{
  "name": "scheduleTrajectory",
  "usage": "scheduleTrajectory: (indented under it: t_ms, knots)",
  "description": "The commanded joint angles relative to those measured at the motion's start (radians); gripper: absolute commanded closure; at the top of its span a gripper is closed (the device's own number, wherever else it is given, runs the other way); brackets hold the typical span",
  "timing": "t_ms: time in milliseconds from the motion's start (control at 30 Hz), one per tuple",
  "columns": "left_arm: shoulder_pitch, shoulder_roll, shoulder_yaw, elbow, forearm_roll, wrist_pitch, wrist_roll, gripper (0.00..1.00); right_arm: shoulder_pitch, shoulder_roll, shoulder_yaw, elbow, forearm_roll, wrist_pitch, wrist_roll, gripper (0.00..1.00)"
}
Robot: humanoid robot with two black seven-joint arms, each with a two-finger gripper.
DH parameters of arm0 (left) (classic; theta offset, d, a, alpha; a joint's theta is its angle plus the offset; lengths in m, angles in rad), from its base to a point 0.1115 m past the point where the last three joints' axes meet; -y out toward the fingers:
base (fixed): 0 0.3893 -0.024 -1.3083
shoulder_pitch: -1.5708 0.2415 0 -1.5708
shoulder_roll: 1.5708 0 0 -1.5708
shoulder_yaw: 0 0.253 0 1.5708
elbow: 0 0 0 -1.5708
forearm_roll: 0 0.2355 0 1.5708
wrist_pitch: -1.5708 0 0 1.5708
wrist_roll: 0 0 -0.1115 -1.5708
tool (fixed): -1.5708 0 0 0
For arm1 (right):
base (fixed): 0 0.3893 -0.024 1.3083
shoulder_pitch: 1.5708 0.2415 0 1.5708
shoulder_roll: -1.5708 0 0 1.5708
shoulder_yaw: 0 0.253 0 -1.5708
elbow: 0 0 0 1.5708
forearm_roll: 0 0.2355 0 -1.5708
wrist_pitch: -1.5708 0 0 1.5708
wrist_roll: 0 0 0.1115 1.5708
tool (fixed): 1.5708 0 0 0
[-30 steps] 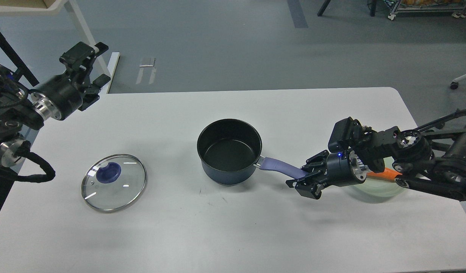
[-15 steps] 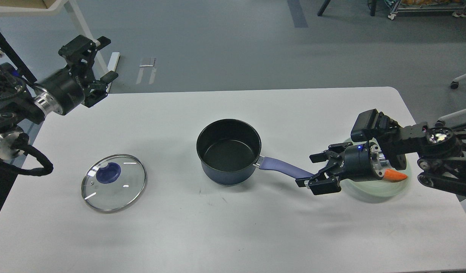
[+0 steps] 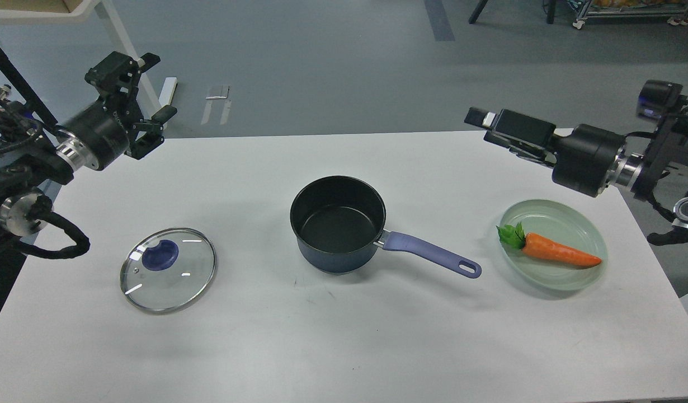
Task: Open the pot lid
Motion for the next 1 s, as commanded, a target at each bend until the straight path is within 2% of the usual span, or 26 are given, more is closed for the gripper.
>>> scheduleTrajectory:
  t_ms: [0, 200, 300, 400, 467, 633, 733, 800, 967]
  knots:
    - [0.049, -0.042, -0.068, 0.023, -0.008, 0.004, 0.000, 0.01, -0.040, 0.027, 0.022, -0.017, 0.287, -0.010, 0.000, 0.01]
    - [0.155, -0.157, -0.195, 0.093, -0.010, 0.011, 0.000, 0.01, -0.183, 0.170, 0.109, -0.178, 0.548, -0.010, 0.000, 0.01]
    - [0.188, -0.218, -0.252, 0.156, -0.010, -0.001, 0.054, 0.01, -0.283, 0.264, 0.244, -0.279, 0.579, -0.007, 0.000, 0.01]
    - [0.200, -0.259, -0.281, 0.197, -0.008, -0.006, 0.070, 0.01, -0.340, 0.355, 0.306, -0.372, 0.599, 0.019, 0.000, 0.00]
    - [0.205, -0.275, -0.283, 0.219, -0.008, -0.015, 0.072, 0.01, -0.349, 0.384, 0.312, -0.411, 0.631, 0.074, 0.000, 0.00]
    - [0.209, -0.302, -0.304, 0.277, -0.010, -0.116, 0.081, 0.01, -0.389, 0.418, 0.316, -0.544, 0.703, 0.362, 0.000, 0.00]
    - [0.231, -0.321, -0.350, 0.282, -0.008, -0.151, 0.082, 0.01, -0.407, 0.445, 0.315, -0.597, 0.716, 0.468, 0.000, 0.00]
    - [0.244, -0.335, -0.378, 0.283, -0.006, -0.182, 0.082, 0.01, -0.416, 0.448, 0.312, -0.597, 0.716, 0.494, 0.000, 0.00]
    - [0.272, -0.347, -0.394, 0.282, -0.005, -0.263, 0.081, 0.01, -0.418, 0.476, 0.318, -0.592, 0.702, 0.485, 0.000, 0.00]
